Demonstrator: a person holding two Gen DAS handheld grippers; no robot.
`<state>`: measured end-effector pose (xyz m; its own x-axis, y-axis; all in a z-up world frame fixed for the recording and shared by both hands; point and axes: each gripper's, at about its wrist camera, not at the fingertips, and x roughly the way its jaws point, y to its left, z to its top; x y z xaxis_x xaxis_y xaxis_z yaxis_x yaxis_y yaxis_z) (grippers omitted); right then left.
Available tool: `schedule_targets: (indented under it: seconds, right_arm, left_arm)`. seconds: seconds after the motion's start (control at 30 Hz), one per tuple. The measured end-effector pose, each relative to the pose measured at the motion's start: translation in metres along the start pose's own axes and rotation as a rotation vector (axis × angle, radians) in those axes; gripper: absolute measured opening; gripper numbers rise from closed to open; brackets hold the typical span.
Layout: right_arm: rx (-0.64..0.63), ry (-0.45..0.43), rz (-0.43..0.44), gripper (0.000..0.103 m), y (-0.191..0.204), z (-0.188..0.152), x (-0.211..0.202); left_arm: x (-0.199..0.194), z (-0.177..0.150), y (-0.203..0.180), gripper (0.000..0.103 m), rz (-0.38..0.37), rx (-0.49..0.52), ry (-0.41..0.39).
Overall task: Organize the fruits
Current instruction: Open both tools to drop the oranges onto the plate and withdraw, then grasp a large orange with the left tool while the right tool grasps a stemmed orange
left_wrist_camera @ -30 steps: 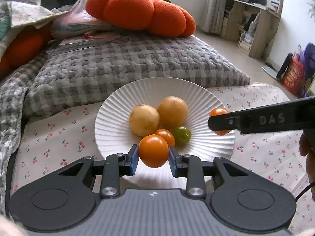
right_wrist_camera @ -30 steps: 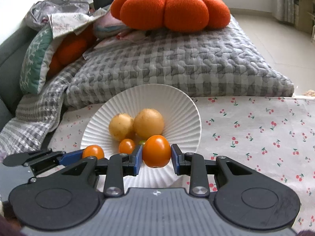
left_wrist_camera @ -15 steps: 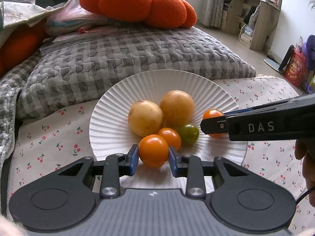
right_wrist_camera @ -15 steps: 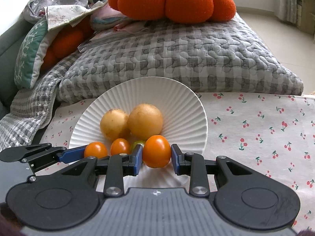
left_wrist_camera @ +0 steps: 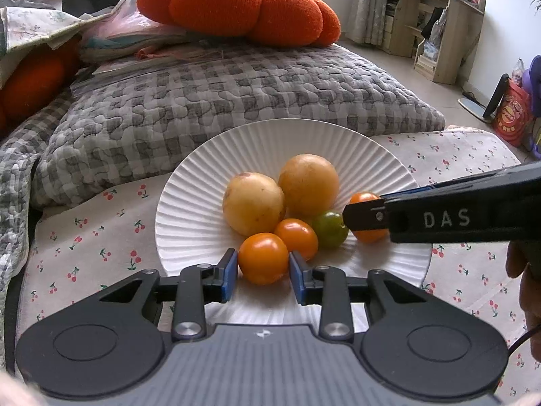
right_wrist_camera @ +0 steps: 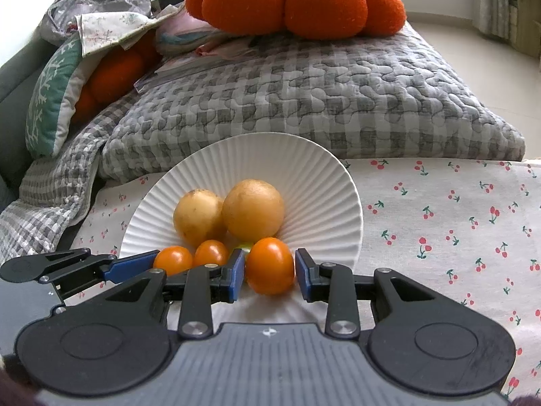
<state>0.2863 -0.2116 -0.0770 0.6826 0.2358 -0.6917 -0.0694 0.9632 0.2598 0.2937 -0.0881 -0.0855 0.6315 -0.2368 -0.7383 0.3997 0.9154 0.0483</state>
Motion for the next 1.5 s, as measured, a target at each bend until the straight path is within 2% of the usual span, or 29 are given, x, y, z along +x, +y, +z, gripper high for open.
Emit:
schedule_targets:
  seconds: [0.37,0.7,0.97,1.2,1.5]
  right_arm:
    - [0.022,-0.030,-0.006,0.035,0.000,-0.001,-0.014]
    - [0.054,-0.048,-0.001,0.036,-0.002,-0.007,-0.038]
    - [0.021,-0.051,0.035,0.037,0.020,-0.016,-0.064]
    - [-0.053,-0.058,0.043,0.040,0.044,-0.028,-0.086]
    - [-0.097,-0.020,0.076,0.043,0.063,-0.049,-0.105]
  left_arm:
    - [-0.009,0.005,0.004,0.026,0.000,-0.011,-0.022]
    - [-0.044,0.015,0.039,0.027,-0.023,-0.149,-0.075]
    - [-0.079,0.003,0.035,0.029,0.004,-0.136,-0.049]
    - [-0.107,-0.011,0.041,0.033,0.046,-0.168,-0.027]
    - [-0.132,-0.040,0.036,0.037,0.088,-0.152,0.024]
